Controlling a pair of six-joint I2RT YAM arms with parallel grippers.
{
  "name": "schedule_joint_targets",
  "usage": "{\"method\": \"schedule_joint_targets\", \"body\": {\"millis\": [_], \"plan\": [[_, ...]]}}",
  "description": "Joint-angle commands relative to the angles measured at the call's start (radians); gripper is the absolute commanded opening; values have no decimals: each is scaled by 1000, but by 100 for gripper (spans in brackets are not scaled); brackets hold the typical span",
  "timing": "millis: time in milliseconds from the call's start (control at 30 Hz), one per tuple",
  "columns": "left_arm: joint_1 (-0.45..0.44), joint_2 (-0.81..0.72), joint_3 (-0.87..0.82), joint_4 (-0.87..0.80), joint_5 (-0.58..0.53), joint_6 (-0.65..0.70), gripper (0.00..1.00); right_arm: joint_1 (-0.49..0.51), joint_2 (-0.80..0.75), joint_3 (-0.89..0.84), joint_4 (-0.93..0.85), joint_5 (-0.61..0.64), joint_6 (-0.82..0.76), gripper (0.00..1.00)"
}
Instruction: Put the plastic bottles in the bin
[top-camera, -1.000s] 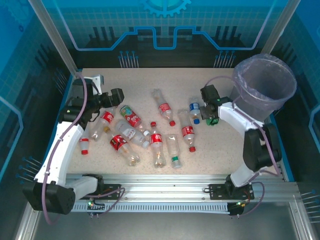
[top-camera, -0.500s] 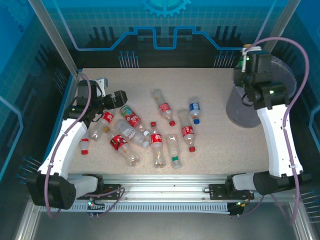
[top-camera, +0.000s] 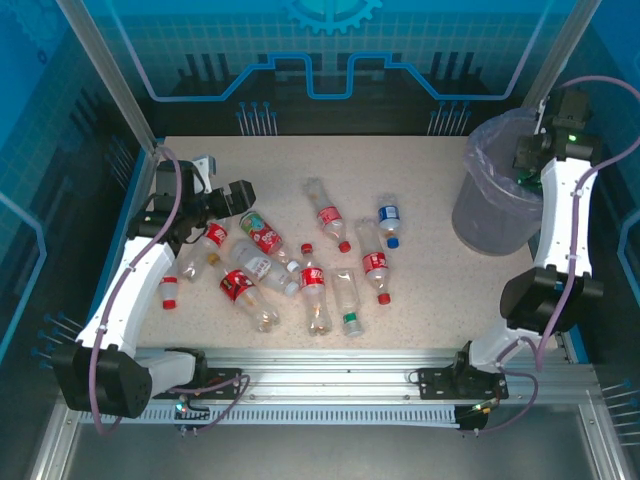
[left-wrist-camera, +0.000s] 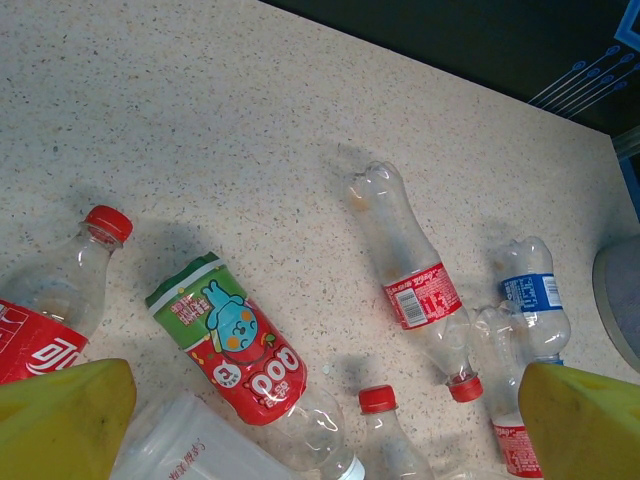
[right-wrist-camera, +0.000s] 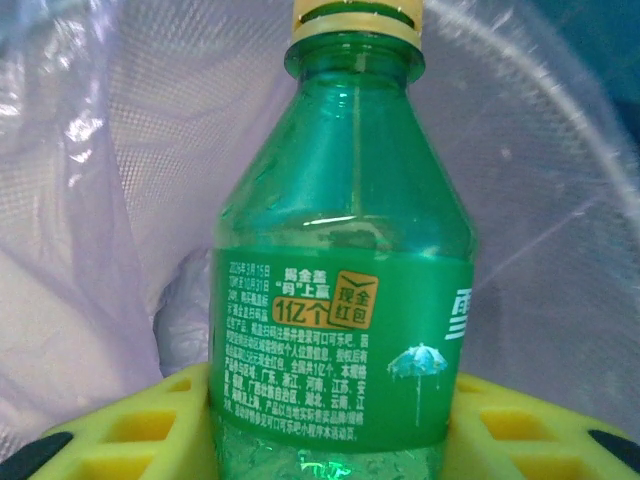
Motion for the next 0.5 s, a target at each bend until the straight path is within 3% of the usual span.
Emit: {"method": "schedule_joint_targets", "body": {"millis": [0,467], "plan": [[-6,-4,-5,-7,3,-5,99,-24,42,2,-13,-70,-12,48],[-6,-5,-11,-8,-20,2,99,-56,213,-58,-45,-192,-47,52]]}}
